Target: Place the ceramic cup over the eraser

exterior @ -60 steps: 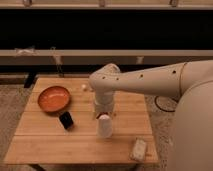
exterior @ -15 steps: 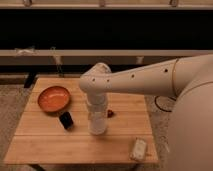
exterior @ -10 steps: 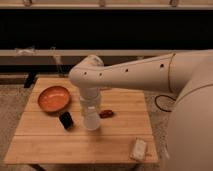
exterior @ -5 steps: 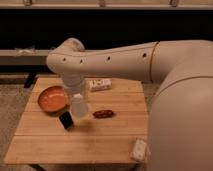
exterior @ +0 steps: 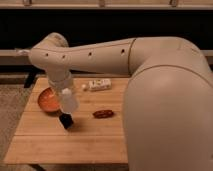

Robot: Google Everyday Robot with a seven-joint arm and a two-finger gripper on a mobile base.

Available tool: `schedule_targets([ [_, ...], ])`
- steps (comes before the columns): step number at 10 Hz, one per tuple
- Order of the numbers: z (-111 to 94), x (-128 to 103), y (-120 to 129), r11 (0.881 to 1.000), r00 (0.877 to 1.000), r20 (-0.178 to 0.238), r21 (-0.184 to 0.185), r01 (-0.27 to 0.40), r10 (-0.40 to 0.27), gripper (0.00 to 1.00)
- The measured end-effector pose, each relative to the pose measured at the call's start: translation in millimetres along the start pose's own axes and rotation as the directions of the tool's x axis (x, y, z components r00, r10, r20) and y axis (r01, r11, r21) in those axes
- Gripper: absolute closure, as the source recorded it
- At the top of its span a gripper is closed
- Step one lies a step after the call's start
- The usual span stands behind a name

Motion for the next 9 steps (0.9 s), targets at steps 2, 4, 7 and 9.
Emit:
schedule_targets([
  [2,9.9,-4.3,13.2,0.999,0.999,-0.023,-0.009,0.044,-0.044,0.92],
  [4,17.4,-4.5,22.1,0.997,0.997,-0.043,-0.013,0.071,-0.071,0.92],
  [7,22.8,1.2,34.0,0.995,0.993,-0.064,-0.024,0.098,-0.099,0.92],
  [9,28.8,5.0,38.0,0.993,0.991,-0.072,-0.029,0.110,-0.112,0.92],
])
